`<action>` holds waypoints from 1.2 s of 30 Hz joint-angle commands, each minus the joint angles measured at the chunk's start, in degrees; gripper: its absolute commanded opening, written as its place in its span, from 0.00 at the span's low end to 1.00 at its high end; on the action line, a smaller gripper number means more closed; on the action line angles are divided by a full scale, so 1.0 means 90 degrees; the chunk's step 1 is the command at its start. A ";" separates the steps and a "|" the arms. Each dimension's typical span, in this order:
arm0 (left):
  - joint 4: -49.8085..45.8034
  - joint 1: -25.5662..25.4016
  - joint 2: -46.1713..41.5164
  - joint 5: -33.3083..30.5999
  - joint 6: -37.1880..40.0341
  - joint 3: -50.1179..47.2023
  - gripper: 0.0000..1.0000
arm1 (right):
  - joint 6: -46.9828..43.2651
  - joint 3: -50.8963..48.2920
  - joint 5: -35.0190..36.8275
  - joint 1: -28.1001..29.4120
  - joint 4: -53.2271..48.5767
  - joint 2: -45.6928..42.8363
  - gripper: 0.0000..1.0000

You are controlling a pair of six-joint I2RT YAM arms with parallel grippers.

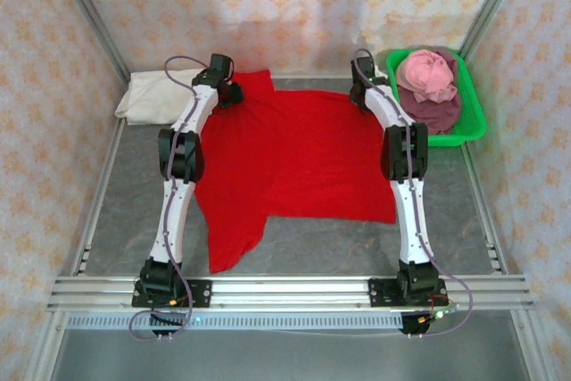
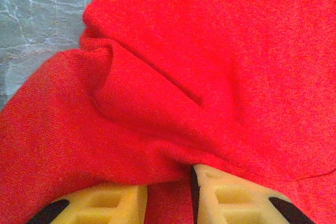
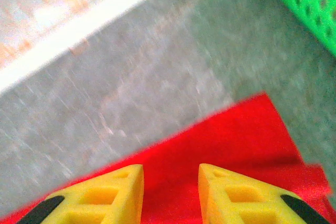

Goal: Fold and stack the t-shirts

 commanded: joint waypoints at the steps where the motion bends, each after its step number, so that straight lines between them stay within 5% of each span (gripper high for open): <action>1: -0.0089 0.0125 0.0250 0.0071 0.0068 0.0118 0.28 | -0.0205 0.0788 0.0004 -0.0127 0.0296 0.0466 0.33; 8: -0.0226 0.0136 0.0159 0.0340 0.0057 0.0110 0.28 | -0.0314 0.1005 -0.0608 -0.0182 -0.0062 0.0070 0.29; 11: -0.0103 0.0136 -0.0083 0.0365 -0.0006 -0.0043 0.28 | -0.0505 -0.0297 -0.0609 0.0002 0.0134 -0.0977 0.29; 17: 0.0123 0.0054 -0.1004 0.0471 -0.0053 -0.0429 0.45 | -0.0446 -0.2985 -0.0381 0.0359 0.0356 -0.2826 0.30; 23: 0.0812 -0.0381 -0.2890 0.0058 0.0010 -0.2912 0.43 | -0.0299 -0.4917 -0.0223 0.0493 0.0627 -0.3613 0.08; 28: 0.1702 -0.0863 -0.4133 -0.0431 -0.0237 -0.5554 0.42 | -0.0235 -0.5454 -0.0314 0.0505 0.0593 -0.3585 0.01; 36: 0.1723 -0.0832 -0.3814 -0.0498 -0.0294 -0.6223 0.36 | -0.0221 -0.5377 -0.0115 0.0533 0.0539 -0.3100 0.00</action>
